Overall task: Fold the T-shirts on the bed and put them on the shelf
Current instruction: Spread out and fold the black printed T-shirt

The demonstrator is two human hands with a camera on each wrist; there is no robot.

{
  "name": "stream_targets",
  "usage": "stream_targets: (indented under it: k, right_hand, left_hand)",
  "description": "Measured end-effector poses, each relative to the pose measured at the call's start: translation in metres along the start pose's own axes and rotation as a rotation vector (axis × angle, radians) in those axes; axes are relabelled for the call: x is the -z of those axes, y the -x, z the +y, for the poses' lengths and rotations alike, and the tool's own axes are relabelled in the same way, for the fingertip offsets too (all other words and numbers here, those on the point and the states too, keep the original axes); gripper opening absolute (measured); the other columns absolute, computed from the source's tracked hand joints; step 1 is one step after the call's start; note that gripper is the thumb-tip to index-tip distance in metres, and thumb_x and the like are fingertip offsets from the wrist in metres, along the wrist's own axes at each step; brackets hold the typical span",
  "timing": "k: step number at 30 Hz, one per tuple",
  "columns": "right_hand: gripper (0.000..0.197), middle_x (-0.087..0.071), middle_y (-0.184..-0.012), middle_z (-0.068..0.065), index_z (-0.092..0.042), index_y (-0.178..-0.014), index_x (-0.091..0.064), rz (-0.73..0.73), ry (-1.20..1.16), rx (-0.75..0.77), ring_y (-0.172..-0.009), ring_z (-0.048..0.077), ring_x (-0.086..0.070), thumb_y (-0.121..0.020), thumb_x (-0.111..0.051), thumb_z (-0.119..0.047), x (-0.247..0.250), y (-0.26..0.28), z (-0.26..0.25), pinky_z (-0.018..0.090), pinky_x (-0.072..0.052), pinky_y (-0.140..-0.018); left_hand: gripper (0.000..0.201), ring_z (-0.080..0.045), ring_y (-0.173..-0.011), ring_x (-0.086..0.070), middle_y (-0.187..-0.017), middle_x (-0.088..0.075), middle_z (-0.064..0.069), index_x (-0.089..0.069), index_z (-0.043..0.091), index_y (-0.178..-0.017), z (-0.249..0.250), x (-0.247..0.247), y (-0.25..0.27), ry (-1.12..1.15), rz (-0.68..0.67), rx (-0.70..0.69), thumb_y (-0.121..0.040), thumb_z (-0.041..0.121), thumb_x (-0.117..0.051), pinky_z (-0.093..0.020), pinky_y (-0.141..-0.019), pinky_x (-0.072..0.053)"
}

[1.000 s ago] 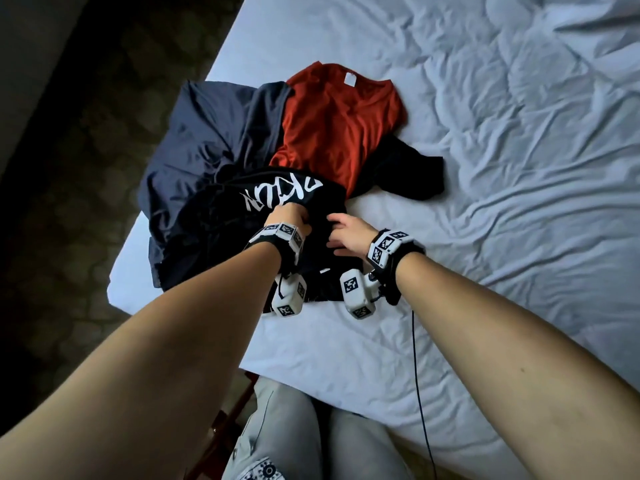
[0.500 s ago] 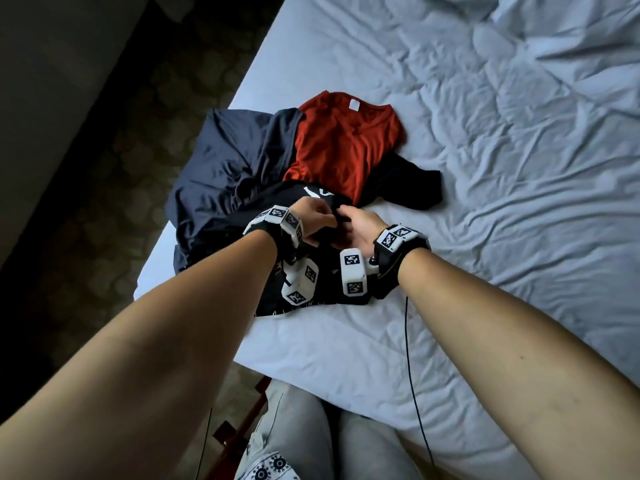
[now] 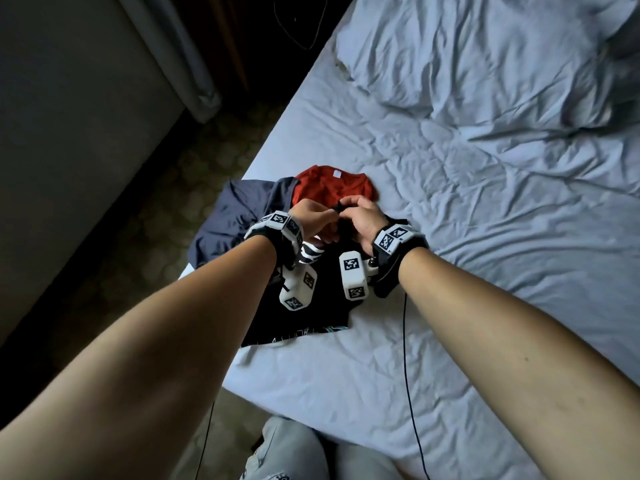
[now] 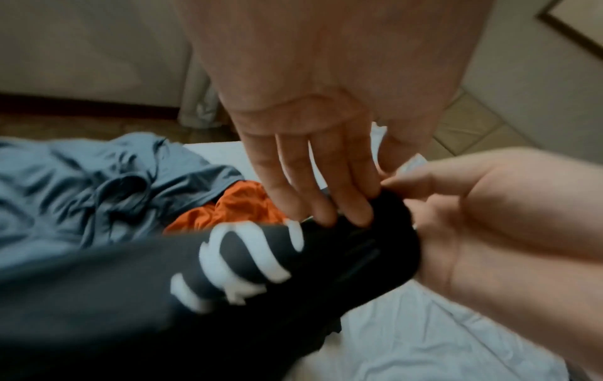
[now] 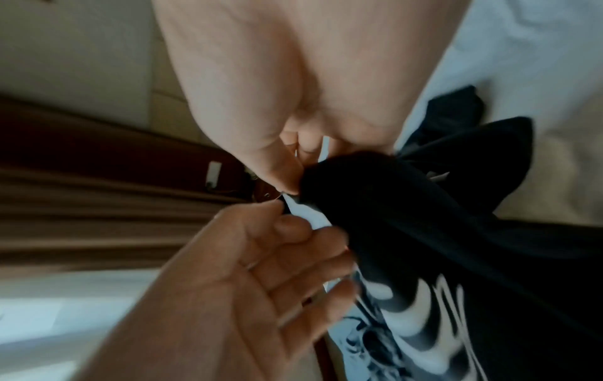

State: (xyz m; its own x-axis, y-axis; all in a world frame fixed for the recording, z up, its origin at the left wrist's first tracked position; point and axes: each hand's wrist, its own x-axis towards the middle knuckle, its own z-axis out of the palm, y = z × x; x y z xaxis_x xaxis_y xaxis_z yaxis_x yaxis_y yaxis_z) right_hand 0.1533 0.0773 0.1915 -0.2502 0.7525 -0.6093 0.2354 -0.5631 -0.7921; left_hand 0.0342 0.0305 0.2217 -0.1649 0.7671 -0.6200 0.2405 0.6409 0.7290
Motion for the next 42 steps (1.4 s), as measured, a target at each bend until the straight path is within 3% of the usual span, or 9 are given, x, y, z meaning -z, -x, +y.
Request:
stream_targets:
  k: [3, 6, 10, 18, 24, 26, 30, 37, 42]
  right_hand:
    - [0.028, -0.064, -0.085, 0.01, -0.025, -0.073, -0.06, 0.002, 0.172, 0.138, -0.082, 0.025, -0.059, -0.073, -0.055, 0.002, 0.011, 0.017, -0.024, 0.047, -0.052, -0.088]
    - [0.037, -0.064, -0.092, 0.006, -0.028, -0.079, -0.054, -0.087, 0.353, 0.279, -0.087, 0.022, -0.057, -0.078, -0.049, 0.009, 0.023, 0.042, -0.05, 0.04, -0.05, -0.087]
    - [0.042, -0.065, -0.083, 0.001, -0.023, -0.085, -0.051, -0.2, 0.396, 0.38, -0.072, 0.014, -0.058, -0.079, -0.042, 0.018, 0.04, 0.079, -0.087, 0.022, -0.046, -0.066]
    - [0.029, -0.064, -0.081, 0.014, -0.01, -0.083, -0.058, -0.165, 0.532, 0.566, -0.045, -0.006, -0.054, -0.084, -0.046, 0.016, 0.072, 0.149, -0.156, 0.009, -0.04, -0.047]
    - [0.022, -0.068, -0.084, 0.004, -0.022, -0.079, -0.06, 0.011, 0.719, 0.676, -0.068, 0.011, -0.059, -0.079, -0.054, -0.001, 0.079, 0.201, -0.195, 0.019, -0.047, -0.064]
    - [0.012, -0.067, -0.087, 0.001, -0.022, -0.083, -0.065, 0.086, 0.846, 0.659, -0.082, 0.017, -0.061, -0.078, -0.06, -0.012, 0.083, 0.221, -0.208, 0.026, -0.049, -0.075]
    - [0.009, -0.062, -0.074, 0.002, -0.019, -0.074, -0.066, 0.072, 1.187, 0.444, -0.07, 0.021, -0.057, -0.077, -0.063, -0.028, 0.088, 0.255, -0.225, 0.025, -0.042, -0.057]
    - [0.041, -0.06, -0.065, 0.0, -0.017, -0.067, -0.068, 0.185, 1.426, 0.263, -0.061, 0.023, -0.054, -0.046, -0.06, -0.05, 0.092, 0.264, -0.23, 0.033, -0.04, -0.057]
    - [0.035, -0.052, -0.061, 0.006, -0.011, -0.063, -0.053, 0.395, 1.46, 0.272, -0.053, 0.021, -0.047, -0.077, -0.064, -0.04, 0.073, 0.324, -0.228, 0.023, -0.034, -0.052]
  left_hand:
    - [0.034, 0.0, -0.036, -0.052, -0.045, -0.054, 0.005, -0.055, 0.017, -0.058, 0.023, 0.004, 0.019, -0.19, 0.252, -0.164, -0.092, 0.017, -0.054, -0.009, -0.037, -0.036]
    - [0.01, -0.015, -0.065, -0.063, -0.074, -0.068, -0.004, -0.068, 0.017, -0.082, 0.046, 0.009, 0.035, -0.271, 0.366, -0.268, -0.087, 0.018, -0.059, -0.02, -0.055, -0.049]
    - [0.037, -0.017, -0.082, -0.064, -0.102, -0.071, 0.002, -0.068, 0.025, -0.106, 0.077, 0.01, 0.061, -0.291, 0.264, -0.36, -0.08, 0.003, -0.055, -0.031, -0.077, -0.056]
    - [0.025, -0.018, -0.076, -0.046, -0.082, -0.052, -0.007, -0.064, 0.024, -0.084, 0.142, 0.016, 0.129, -0.313, -0.02, -0.332, -0.06, 0.019, -0.063, -0.024, -0.061, -0.037]
    - [0.02, -0.018, -0.083, -0.053, -0.084, -0.056, -0.003, -0.067, 0.018, -0.091, 0.183, 0.031, 0.163, -0.721, 0.229, -0.458, -0.085, 0.037, -0.066, -0.026, -0.07, -0.038]
    - [0.018, -0.022, -0.082, -0.058, -0.081, -0.058, -0.003, -0.062, 0.021, -0.08, 0.194, 0.039, 0.177, -0.741, 0.304, -0.492, -0.081, 0.037, -0.069, -0.026, -0.067, -0.039]
    - [0.023, -0.029, -0.093, -0.061, -0.096, -0.064, -0.011, -0.065, 0.013, -0.092, 0.21, 0.05, 0.199, -0.796, 0.426, -0.566, -0.077, 0.03, -0.071, -0.031, -0.073, -0.046]
    - [0.025, -0.033, -0.1, -0.06, -0.105, -0.063, -0.016, -0.063, 0.002, -0.101, 0.22, 0.072, 0.239, -0.872, 0.468, -0.715, -0.08, 0.015, -0.067, -0.034, -0.08, -0.046]
    - [0.031, -0.033, -0.104, -0.06, -0.11, -0.064, -0.014, -0.06, 0.006, -0.111, 0.22, 0.078, 0.247, -0.836, 0.454, -0.787, -0.081, 0.011, -0.061, -0.037, -0.087, -0.049]
